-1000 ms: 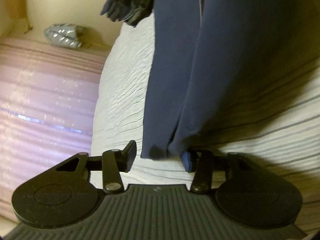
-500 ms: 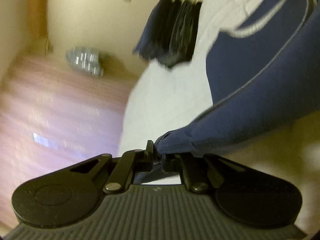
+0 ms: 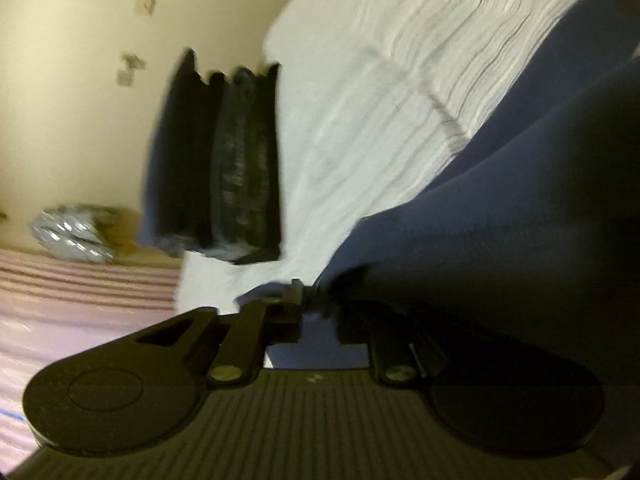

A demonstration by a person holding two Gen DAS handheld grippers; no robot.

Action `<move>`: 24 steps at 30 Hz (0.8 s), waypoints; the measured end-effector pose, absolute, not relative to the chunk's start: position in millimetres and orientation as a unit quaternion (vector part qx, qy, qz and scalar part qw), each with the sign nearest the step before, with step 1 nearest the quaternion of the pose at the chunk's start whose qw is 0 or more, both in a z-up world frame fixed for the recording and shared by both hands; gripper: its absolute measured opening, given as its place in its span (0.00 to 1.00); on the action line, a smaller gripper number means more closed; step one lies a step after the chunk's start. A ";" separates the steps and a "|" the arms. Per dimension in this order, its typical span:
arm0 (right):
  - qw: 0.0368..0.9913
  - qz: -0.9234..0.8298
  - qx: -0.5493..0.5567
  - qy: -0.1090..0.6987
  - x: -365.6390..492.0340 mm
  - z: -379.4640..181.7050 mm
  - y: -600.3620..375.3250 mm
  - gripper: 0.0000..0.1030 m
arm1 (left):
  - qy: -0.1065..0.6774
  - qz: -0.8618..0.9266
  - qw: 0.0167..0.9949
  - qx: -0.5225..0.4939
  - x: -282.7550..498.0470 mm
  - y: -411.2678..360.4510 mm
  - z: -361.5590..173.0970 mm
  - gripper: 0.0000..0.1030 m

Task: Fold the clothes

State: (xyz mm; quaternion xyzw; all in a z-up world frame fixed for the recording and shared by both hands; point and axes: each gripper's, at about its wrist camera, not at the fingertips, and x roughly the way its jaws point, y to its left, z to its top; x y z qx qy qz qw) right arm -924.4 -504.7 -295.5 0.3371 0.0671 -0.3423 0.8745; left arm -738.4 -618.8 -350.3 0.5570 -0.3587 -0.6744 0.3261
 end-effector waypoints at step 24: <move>0.759 -0.358 0.539 -0.078 -1002.1 -332.3 -506.4 0.04 | -0.157 -0.728 0.465 0.479 -637.7 -511.5 -323.7 0.35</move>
